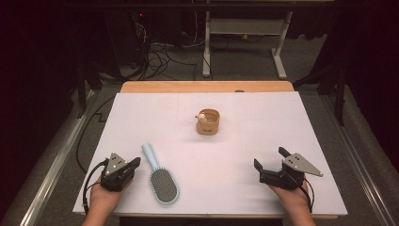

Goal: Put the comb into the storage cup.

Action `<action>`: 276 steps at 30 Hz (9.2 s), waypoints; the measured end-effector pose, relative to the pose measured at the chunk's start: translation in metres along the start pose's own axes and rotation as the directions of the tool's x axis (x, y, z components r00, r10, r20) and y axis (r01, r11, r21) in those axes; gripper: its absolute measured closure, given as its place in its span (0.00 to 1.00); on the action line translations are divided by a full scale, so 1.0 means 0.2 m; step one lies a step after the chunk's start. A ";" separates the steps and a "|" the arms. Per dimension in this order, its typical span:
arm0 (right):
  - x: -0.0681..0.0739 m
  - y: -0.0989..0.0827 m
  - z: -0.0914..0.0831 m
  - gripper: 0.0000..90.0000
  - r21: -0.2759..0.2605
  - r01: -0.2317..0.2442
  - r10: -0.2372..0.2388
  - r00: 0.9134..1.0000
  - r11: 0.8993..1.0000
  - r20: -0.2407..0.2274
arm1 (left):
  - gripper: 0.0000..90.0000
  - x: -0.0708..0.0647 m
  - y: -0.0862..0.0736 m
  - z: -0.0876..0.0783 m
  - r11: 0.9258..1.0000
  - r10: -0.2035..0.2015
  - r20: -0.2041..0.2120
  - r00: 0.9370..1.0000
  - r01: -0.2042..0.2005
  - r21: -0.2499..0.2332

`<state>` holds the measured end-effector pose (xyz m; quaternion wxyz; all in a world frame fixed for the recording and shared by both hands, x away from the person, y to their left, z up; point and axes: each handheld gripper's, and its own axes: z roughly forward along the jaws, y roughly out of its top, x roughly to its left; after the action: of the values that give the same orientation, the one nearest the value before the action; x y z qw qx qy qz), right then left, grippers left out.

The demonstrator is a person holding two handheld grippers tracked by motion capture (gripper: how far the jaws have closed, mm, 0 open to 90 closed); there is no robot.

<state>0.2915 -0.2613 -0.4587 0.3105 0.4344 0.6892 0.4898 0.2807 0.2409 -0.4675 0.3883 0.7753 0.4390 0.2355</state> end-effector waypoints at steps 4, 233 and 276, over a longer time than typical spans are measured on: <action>0.00 0.00 0.00 0.02 0.001 -0.002 0.002 1.000 1.000 0.001 | 1.00 -0.03 0.02 0.06 0.993 0.001 0.002 1.000 -0.001 0.118; -0.02 -0.01 -0.03 0.04 0.003 0.057 -0.057 0.998 0.998 0.008 | 0.00 -0.42 0.18 0.22 0.885 0.027 0.166 0.986 -0.101 0.454; -0.01 -0.01 -0.03 0.04 0.012 0.062 -0.062 0.998 0.998 0.009 | 0.22 -0.40 0.22 0.20 0.875 0.022 0.176 0.984 -0.104 0.472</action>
<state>0.2870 -0.2663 -0.4586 0.3260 0.4168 0.7039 0.4738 0.2894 0.1418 -0.4577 0.2115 0.8779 0.4243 0.0673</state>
